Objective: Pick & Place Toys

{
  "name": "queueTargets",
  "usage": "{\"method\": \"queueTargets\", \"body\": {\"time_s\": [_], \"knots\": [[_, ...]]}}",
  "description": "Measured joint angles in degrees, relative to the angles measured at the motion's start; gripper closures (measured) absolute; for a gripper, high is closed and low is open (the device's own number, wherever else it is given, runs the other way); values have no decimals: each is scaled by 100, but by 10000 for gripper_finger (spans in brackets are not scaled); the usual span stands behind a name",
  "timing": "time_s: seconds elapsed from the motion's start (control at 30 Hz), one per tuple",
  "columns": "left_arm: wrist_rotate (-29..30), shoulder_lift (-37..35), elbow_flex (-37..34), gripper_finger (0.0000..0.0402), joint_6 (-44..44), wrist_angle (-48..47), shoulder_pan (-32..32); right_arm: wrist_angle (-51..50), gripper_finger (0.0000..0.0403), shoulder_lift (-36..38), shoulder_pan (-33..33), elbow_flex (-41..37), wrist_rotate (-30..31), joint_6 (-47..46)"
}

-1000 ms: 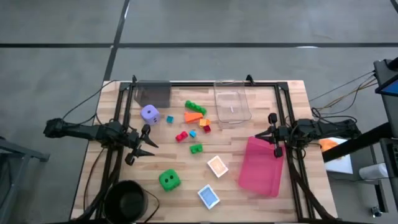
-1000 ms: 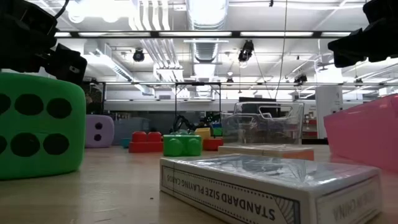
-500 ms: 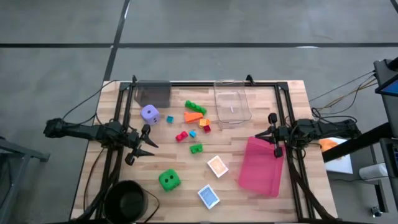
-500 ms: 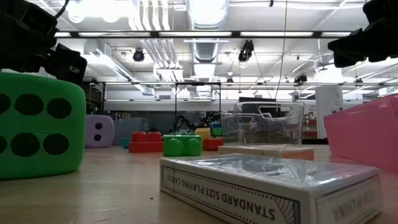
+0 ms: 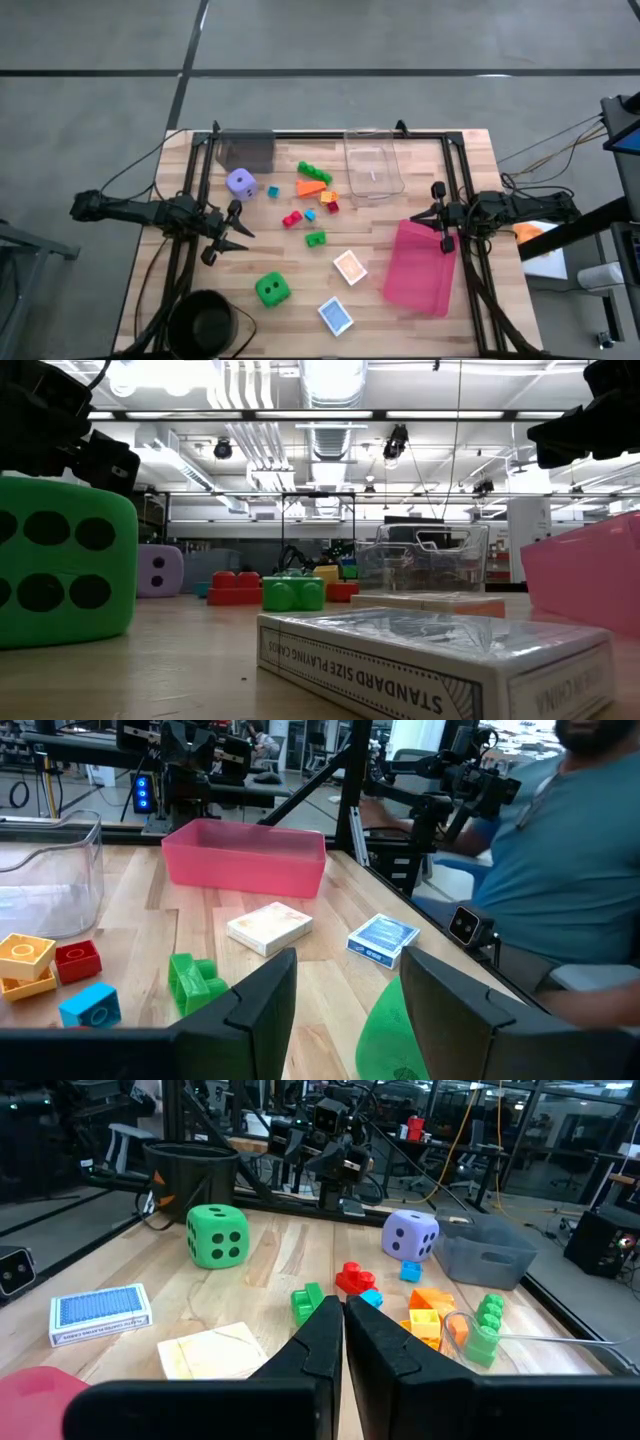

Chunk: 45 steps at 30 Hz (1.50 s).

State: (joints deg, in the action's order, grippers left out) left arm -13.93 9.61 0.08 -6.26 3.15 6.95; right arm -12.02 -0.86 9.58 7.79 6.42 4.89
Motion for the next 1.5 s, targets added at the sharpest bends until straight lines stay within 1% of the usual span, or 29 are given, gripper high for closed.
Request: {"method": "queueTargets", "body": {"time_s": [1.37, 1.5], "knots": [[4, 0, 0, 220, 0, 1, 0, 0, 385, -2, 1, 1, 1, -1], [437, 0, 0, 220, 0, 53, -3, 1, 385, -2, 2, 0, 0, 0]]}}
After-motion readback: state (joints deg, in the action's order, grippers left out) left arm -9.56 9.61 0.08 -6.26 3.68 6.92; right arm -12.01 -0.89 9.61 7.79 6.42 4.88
